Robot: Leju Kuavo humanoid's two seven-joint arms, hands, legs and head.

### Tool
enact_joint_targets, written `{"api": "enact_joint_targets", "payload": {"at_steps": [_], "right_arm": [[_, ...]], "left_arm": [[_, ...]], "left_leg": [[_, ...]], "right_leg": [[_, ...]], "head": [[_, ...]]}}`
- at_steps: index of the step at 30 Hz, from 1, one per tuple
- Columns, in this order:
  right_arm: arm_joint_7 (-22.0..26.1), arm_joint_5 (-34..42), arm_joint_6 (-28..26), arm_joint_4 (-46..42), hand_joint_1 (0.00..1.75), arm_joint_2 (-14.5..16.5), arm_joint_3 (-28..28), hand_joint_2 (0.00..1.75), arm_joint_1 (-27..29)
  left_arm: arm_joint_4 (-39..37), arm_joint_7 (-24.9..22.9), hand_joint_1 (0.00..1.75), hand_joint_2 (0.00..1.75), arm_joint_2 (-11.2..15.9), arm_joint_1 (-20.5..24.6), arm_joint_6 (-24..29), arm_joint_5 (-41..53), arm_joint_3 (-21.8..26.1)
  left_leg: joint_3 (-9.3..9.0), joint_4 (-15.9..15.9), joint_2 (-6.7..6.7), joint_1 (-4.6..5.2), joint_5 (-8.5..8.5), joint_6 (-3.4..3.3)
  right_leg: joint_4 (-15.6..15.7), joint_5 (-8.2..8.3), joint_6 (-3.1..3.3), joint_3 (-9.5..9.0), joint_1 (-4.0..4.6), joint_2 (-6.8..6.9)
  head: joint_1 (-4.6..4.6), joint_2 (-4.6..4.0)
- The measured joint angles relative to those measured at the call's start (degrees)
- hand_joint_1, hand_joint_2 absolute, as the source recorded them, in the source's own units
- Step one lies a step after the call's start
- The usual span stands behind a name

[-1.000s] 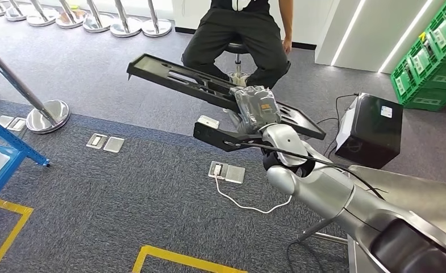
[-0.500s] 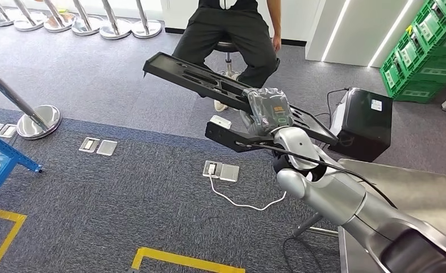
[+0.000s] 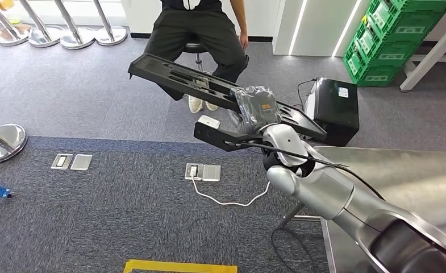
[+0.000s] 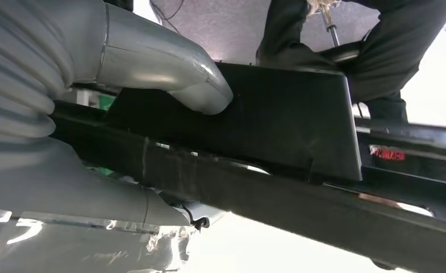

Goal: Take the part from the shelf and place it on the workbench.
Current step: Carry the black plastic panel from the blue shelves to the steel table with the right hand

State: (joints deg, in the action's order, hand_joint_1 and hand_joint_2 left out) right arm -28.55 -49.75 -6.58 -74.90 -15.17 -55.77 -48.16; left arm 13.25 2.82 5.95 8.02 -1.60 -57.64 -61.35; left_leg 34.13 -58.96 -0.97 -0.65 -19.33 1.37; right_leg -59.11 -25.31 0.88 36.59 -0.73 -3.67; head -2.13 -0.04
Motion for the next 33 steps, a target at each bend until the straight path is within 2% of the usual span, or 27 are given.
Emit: {"api": "enact_joint_targets", "payload": {"at_steps": [2, 3, 5, 6, 7, 8, 10, 12, 13, 15, 17, 18, 20, 21, 22, 23, 24, 26, 27, 29, 30, 32, 33], "right_arm": [[-0.18, -0.18, -0.2, 0.0, 1.75, -0.03, 0.02, 1.75, -0.07], [-0.67, -0.66, -0.79, 0.0, 1.75, -0.04, 0.03, 1.75, -0.12], [-2.3, -1.49, -2.1, 0.0, 1.75, -0.1, 0.09, 1.75, -0.69], [-3.06, -1.56, -2.38, -0.01, 1.75, -0.21, 0.18, 1.75, -1.38], [-3.53, -1.19, -2.04, -0.02, 1.75, -0.35, 0.37, 1.75, -2.38], [-3.76, -0.78, -1.46, -0.04, 1.75, -0.51, 0.59, 1.75, -3.49], [-3.91, -0.27, -0.43, -0.13, 1.75, -0.76, 1.21, 1.75, -5.6], [-3.92, -0.13, 0.04, -0.26, 1.75, -0.89, 1.74, 1.75, -7.09], [-3.93, -0.14, 0.13, -0.32, 1.75, -0.91, 1.9, 1.75, -7.44], [-4.03, -0.19, 0.13, -0.4, 1.75, -0.98, 2.04, 1.75, -7.71], [-4.21, -0.31, 0.07, -0.43, 1.75, -1.07, 2.17, 1.75, -8.07], [-4.27, -0.37, 0.05, -0.43, 1.75, -1.05, 2.24, 1.75, -8.34], [-4.31, -0.42, 0.02, -0.42, 1.75, -0.96, 2.27, 1.75, -8.7], [-4.3, -0.39, -0.02, -0.38, 1.75, -0.91, 2.28, 1.75, -8.77], [-4.3, -0.34, -0.08, -0.3, 1.75, -0.89, 2.28, 1.75, -8.79], [-4.3, -0.3, -0.14, -0.2, 1.75, -0.88, 2.31, 1.75, -8.81], [-4.3, -0.24, -0.2, -0.1, 1.75, -0.88, 2.37, 1.75, -8.87], [-4.3, -0.16, -0.38, 0.08, 1.75, -0.88, 2.58, 1.75, -9.18], [-4.3, -0.13, -0.49, 0.16, 1.75, -0.87, 2.72, 1.75, -9.38], [-4.28, -0.07, -0.7, 0.36, 1.75, -0.88, 2.95, 1.75, -9.61], [-4.26, -0.03, -0.78, 0.46, 1.75, -0.9, 3.03, 1.75, -9.65], [-4.24, -0.01, -0.93, 0.71, 1.75, -1.03, 3.22, 1.75, -9.81], [-4.23, 0.0, -1.02, 0.8, 1.75, -1.09, 3.31, 1.75, -9.97]], "left_arm": [[0.0, 0.01, 0.0, 1.75, -0.02, 0.03, -0.01, 0.03, 0.0], [0.0, 0.03, 0.0, 1.75, -0.03, 0.04, -0.04, 0.14, 0.0], [0.0, 0.07, 0.0, 1.75, -0.01, 0.06, -0.21, 0.47, 0.0], [0.0, 0.06, 0.0, 1.75, -0.01, 0.12, -0.32, 0.61, 0.0], [0.0, -0.01, 0.0, 1.75, -0.01, 0.22, -0.42, 0.68, 0.0], [0.0, -0.1, 0.0, 1.75, -0.02, 0.37, -0.49, 0.69, 0.0], [0.0, -0.31, 0.0, 1.75, -0.04, 0.75, -0.6, 0.67, 0.0], [0.0, -0.42, 0.0, 1.75, -0.05, 1.01, -0.66, 0.63, 0.0], [0.0, -0.45, 0.0, 1.75, -0.05, 1.06, -0.66, 0.62, 0.0], [0.0, -0.45, 0.0, 1.75, -0.05, 1.11, -0.69, 0.58, 0.0], [0.0, -0.4, 0.0, 1.75, -0.05, 1.15, -0.72, 0.51, 0.0], [0.0, -0.34, 0.0, 1.75, -0.05, 1.15, -0.73, 0.45, 0.0], [0.0, -0.21, 0.0, 1.75, -0.05, 1.04, -0.74, 0.29, 0.0], [0.0, -0.16, 0.0, 1.75, -0.05, 0.97, -0.75, 0.21, 0.0], [0.0, -0.14, 0.0, 1.75, -0.05, 0.9, -0.77, 0.15, 0.0], [0.0, -0.12, 0.0, 1.75, -0.05, 0.86, -0.8, 0.1, -0.01], [-0.01, -0.1, 0.0, 1.75, -0.05, 0.86, -0.82, 0.08, -0.01], [-0.03, -0.07, 0.0, 1.75, -0.03, 0.88, -0.85, 0.07, -0.01], [-0.04, -0.07, 0.0, 1.75, -0.02, 0.88, -0.86, 0.07, -0.01], [-0.07, -0.07, 0.0, 1.75, -0.01, 0.93, -0.91, 0.07, -0.01], [-0.06, -0.06, 0.0, 1.75, -0.02, 0.96, -0.93, 0.07, -0.02], [-0.06, -0.04, 0.0, 1.75, -0.05, 1.01, -0.97, 0.07, -0.02], [-0.06, -0.02, 0.0, 1.75, -0.07, 1.01, -0.98, 0.07, -0.02]], "left_leg": [[-0.21, 0.65, 0.63, -0.25, 0.42, -0.7], [-0.28, 0.89, 0.99, -0.36, 0.58, -0.98], [-0.22, 0.87, 1.63, -0.25, 0.62, -1.25], [-0.17, 0.78, 1.96, -0.21, 0.59, -1.26], [-0.15, 0.67, 2.3, -0.2, 0.54, -1.24], [-0.15, 0.55, 2.63, -0.2, 0.45, -1.18], [-0.28, 0.26, 3.29, -0.2, 0.08, -0.84], [-0.29, -0.18, 3.89, 0.1, -0.3, -0.3], [-0.29, -0.29, 4.2, 0.28, -0.41, -0.03], [-0.34, -0.33, 4.86, 0.4, -0.54, 0.46], [0.02, -1.81, 4.15, 0.19, -1.86, 1.06], [0.9, -4.13, 3.36, 0.07, -3.39, 1.33], [3.97, -11.35, 1.93, -0.09, -7.09, 1.64], [5.56, -14.73, 1.69, -0.1, -8.29, 1.7], [6.46, -16.46, 1.59, -0.09, -8.43, 1.68], [6.42, -16.07, 1.5, -0.08, -7.44, 1.57], [5.41, -13.55, 1.32, -0.08, -5.5, 1.37], [2.3, -5.98, 0.0, -0.09, -1.36, 0.78], [1.18, -3.01, -0.65, -0.09, -0.31, 0.52], [0.58, -0.88, -1.21, 0.05, -0.1, 0.17], [0.52, -0.45, -0.87, 0.02, -0.06, -0.04], [0.32, 0.13, -0.16, -0.17, 0.34, -0.59], [0.2, 0.45, 0.23, -0.3, 0.54, -0.9]], "right_leg": [[-1.73, -1.33, -0.64, 0.77, 0.08, 1.04], [-4.34, -2.91, -0.89, 1.94, 0.1, 1.85], [-11.93, -6.43, -1.31, 5.42, -0.04, 2.87], [-15.09, -7.42, -1.47, 6.9, -0.12, 3.02], [-16.32, -7.31, -1.57, 7.45, -0.18, 3.1], [-15.45, -6.24, -1.63, 6.99, -0.2, 3.22], [-8.07, -2.52, -1.5, 3.36, -0.15, 4.39], [-1.74, -0.51, -0.95, 0.39, 0.18, 5.8], [-0.7, -0.52, -0.63, 0.01, 0.36, 6.03], [-0.53, -0.49, 0.11, 0.06, 0.44, 5.33], [-0.26, -0.26, 0.85, 0.07, 0.3, 4.66], [-0.13, -0.14, 1.17, 0.04, 0.18, 4.33], [-0.11, -0.11, 1.54, 0.05, 0.2, 3.55], [-0.12, -0.12, 1.6, 0.03, 0.26, 3.09], [-0.13, -0.12, 1.62, 0.0, 0.3, 2.62], [-0.15, -0.12, 1.62, -0.04, 0.34, 2.15], [-0.17, -0.12, 1.62, -0.11, 0.35, 1.68], [-0.24, -0.13, 1.5, -0.14, 0.42, 0.84], [-0.32, -0.08, 1.33, 0.0, 0.43, 0.48], [-0.36, 0.19, 0.72, 0.47, 0.3, -0.15], [-0.28, 0.34, 0.34, 0.64, 0.23, -0.44], [-1.02, -0.27, -0.35, 1.05, 0.24, 0.4], [-2.77, -1.4, -0.65, 1.82, 0.27, 1.25]], "head": [[0.49, -0.01], [0.87, -0.01], [1.71, 0.0], [1.99, 0.01], [2.28, 0.01], [2.55, 0.01], [3.21, 0.0], [3.76, 0.0], [3.66, 0.0], [3.16, 0.0], [2.81, 0.0], [2.52, 0.0], [1.71, 0.01], [1.39, 0.01], [1.15, 0.01], [0.93, 0.0], [0.7, -0.01], [0.23, 0.0], [0.12, 0.0], [0.08, 0.01], [0.15, 0.01], [0.43, 0.01], [0.77, 0.01]]}}
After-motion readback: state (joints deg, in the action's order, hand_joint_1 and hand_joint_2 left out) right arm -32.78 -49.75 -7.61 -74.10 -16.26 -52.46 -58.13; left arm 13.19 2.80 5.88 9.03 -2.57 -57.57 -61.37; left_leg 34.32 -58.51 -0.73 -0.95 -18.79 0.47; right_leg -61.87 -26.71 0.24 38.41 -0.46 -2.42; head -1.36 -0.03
